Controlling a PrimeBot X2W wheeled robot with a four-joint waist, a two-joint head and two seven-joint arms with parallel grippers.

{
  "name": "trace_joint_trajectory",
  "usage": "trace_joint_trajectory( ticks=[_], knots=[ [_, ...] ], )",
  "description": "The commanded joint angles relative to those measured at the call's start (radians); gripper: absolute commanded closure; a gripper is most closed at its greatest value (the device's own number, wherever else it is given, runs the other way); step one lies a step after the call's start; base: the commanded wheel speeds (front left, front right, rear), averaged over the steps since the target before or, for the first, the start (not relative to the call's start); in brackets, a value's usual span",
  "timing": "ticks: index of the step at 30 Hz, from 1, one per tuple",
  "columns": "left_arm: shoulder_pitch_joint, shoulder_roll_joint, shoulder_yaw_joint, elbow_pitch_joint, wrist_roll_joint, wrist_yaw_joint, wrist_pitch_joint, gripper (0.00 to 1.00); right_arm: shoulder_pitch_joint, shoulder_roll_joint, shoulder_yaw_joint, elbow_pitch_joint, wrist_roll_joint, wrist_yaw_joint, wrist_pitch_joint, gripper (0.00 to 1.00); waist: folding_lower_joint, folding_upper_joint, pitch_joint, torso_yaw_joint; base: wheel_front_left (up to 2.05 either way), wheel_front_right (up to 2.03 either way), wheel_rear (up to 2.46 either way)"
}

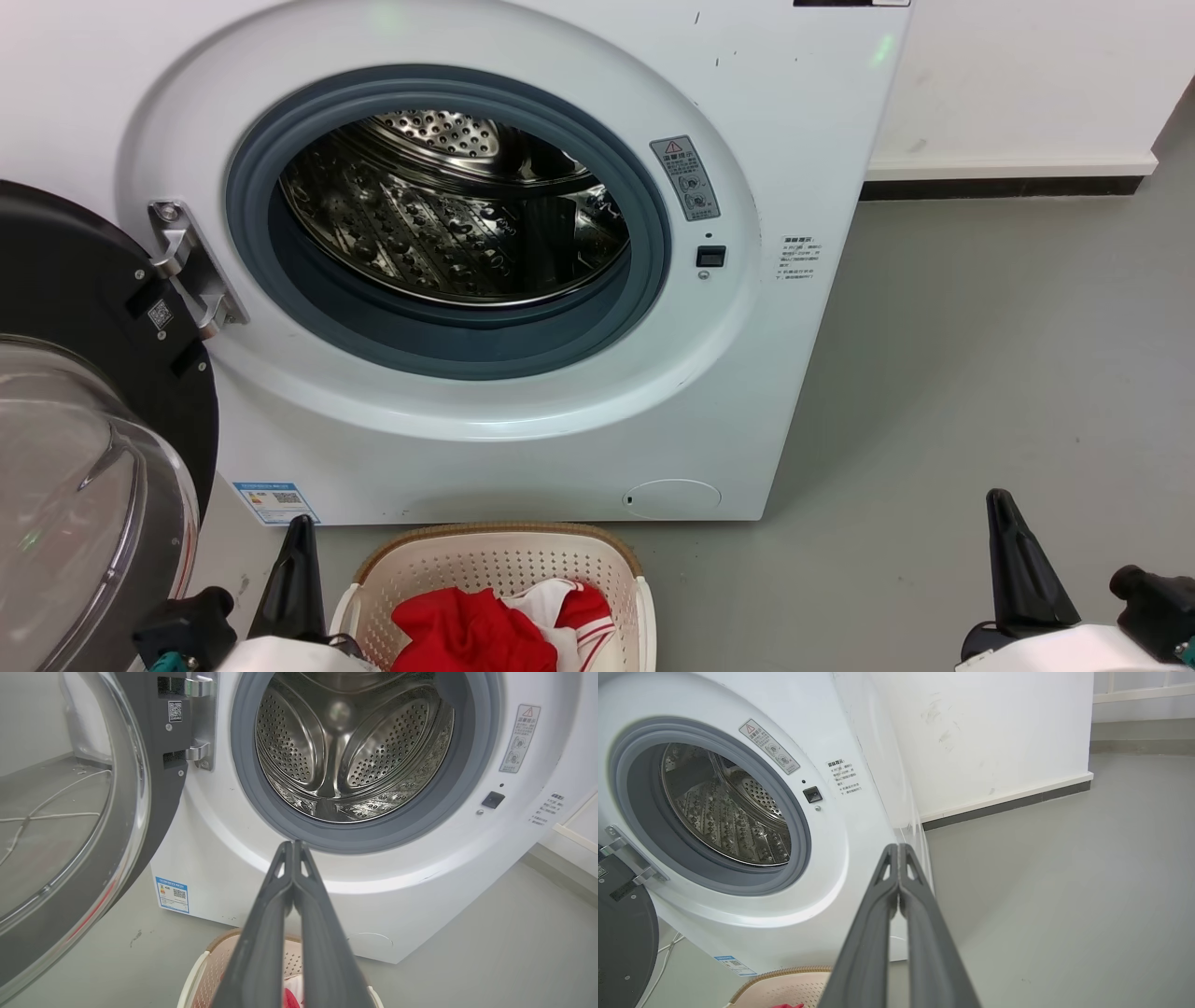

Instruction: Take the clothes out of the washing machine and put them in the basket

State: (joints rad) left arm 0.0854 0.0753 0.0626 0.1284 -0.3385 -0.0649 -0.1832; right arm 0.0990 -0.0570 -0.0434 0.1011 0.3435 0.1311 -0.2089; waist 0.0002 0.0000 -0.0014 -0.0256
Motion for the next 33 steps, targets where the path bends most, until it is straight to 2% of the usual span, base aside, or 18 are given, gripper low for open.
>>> trace_joint_trajectory(
  ticks=[1,14,33],
  knots=[
    [-0.031,0.000,0.003,-0.011,-0.036,-0.005,0.006,1.00,-0.033,-0.009,0.001,-0.009,0.039,0.000,0.006,1.00,0.0000,0.0000,0.000,0.000,0.00,0.00,0.00],
    [-0.063,-0.004,0.011,0.011,-0.278,-0.017,0.060,1.00,-0.068,-0.018,0.003,0.019,0.293,0.000,0.055,1.00,-0.0001,0.0000,0.001,0.003,0.00,0.00,0.00],
    [-0.102,-0.010,0.023,0.040,-0.553,-0.032,0.126,1.00,-0.109,-0.025,0.000,0.052,0.576,0.000,0.116,1.00,-0.0001,0.0000,0.001,0.008,0.00,0.00,0.00]
  ],
)
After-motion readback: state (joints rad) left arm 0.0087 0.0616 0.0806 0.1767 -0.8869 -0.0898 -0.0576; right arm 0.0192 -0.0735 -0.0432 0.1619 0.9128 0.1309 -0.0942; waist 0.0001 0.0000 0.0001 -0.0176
